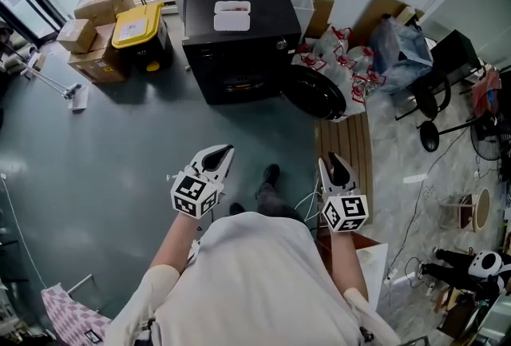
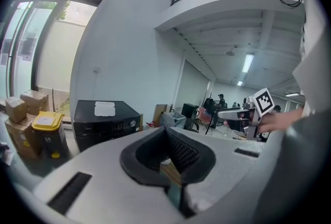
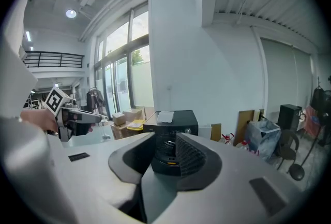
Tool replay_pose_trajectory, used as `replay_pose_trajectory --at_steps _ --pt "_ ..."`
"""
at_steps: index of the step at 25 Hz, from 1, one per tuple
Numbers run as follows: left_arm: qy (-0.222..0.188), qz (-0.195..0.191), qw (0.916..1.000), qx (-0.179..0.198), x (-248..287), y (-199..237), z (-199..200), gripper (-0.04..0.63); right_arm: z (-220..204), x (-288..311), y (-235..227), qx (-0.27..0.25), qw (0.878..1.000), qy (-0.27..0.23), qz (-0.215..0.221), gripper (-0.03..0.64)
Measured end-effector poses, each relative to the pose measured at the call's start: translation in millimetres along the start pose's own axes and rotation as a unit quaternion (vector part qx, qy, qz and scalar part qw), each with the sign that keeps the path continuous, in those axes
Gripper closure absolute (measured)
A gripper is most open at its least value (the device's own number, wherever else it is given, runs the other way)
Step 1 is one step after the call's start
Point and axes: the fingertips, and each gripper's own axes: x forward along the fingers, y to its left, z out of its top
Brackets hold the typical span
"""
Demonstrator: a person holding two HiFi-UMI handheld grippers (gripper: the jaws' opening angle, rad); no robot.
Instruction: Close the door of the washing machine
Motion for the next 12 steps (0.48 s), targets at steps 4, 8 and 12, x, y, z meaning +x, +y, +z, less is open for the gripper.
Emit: replay_pose_trajectory --at_steps 4,8,12 --pt "0.014 0.0 0.9999 0.001 42.8 11.7 7.2 0.586 2.6 36.1 -32.1 0.004 1.0 0.009 0.005 0.492" --pt "0.033 -0.003 0.9994 0.007 90.3 21.7 14.9 0.588 3.4 71.8 -69.8 0.009 1.0 0.021 0.007 0.492" --pt "0.049 -0.013 0.9987 0.008 146.2 33.4 24.8 0.587 1.0 112.9 -113.6 0.021 0.999 0.036 0.006 0.488"
